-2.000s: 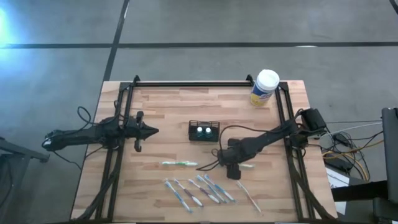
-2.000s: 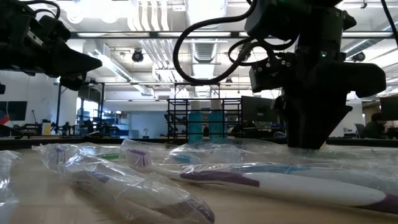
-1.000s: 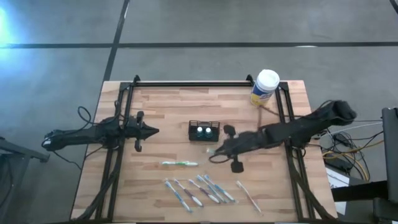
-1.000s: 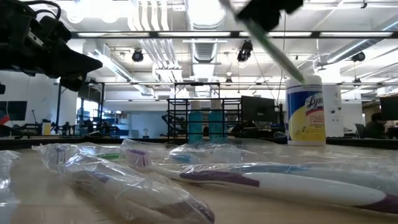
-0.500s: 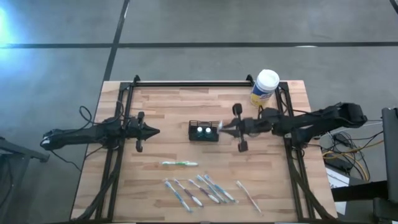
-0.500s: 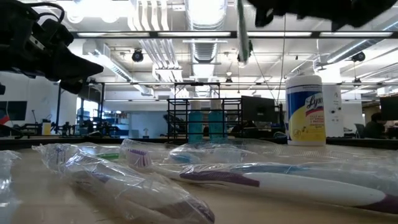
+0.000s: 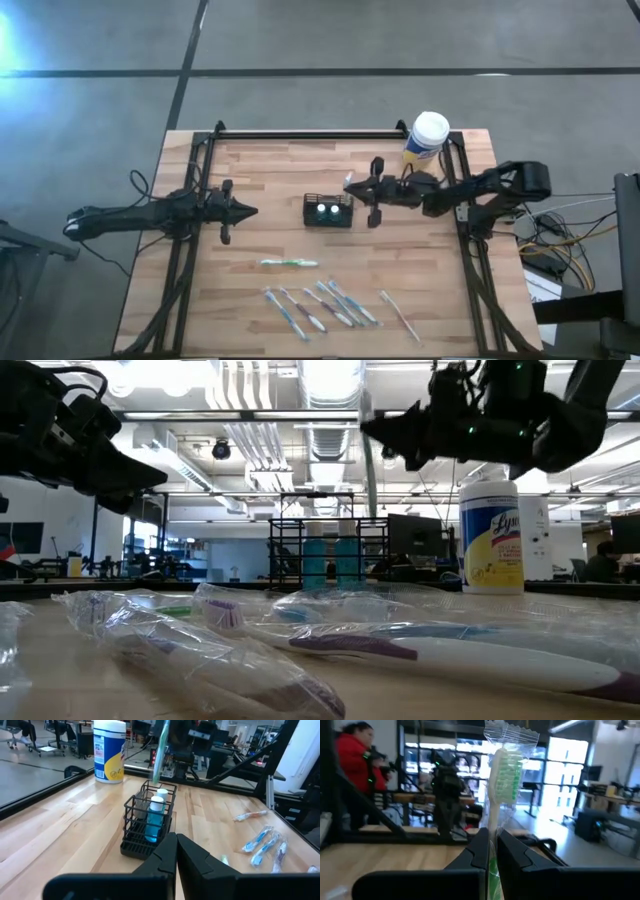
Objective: Pick & Place toothbrushing station
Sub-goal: Put the right green toothbrush into the wire organizer, then put the green toothbrush into the wire organizer
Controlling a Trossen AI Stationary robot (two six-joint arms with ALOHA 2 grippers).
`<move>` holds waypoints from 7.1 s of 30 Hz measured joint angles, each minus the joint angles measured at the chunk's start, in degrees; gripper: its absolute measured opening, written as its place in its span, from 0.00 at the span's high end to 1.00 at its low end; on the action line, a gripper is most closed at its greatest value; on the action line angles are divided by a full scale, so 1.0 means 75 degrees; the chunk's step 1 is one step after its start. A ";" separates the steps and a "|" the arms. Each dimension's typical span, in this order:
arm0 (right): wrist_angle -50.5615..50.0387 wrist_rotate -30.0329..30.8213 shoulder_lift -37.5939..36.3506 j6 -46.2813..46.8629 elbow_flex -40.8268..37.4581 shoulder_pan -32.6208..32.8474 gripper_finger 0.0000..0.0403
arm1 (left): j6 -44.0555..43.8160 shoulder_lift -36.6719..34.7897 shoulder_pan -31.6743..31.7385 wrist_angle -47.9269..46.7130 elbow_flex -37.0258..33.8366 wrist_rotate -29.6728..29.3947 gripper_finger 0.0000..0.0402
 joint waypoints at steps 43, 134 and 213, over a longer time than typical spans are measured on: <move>0.0387 0.1199 0.1741 -0.0030 -0.0119 0.0312 0.97 | 0.0053 0.0017 -0.0003 -0.0003 0.0000 -0.0041 0.97; -0.3625 0.1377 -0.4499 -0.0077 -0.2401 0.1209 0.97 | -0.2256 0.7907 -0.3844 -0.3355 0.4591 -0.1025 0.33; -1.2898 -0.1399 0.0483 0.1422 0.6619 0.0926 0.33 | 0.4616 1.0683 -0.4130 -0.7330 0.9882 -0.9605 0.99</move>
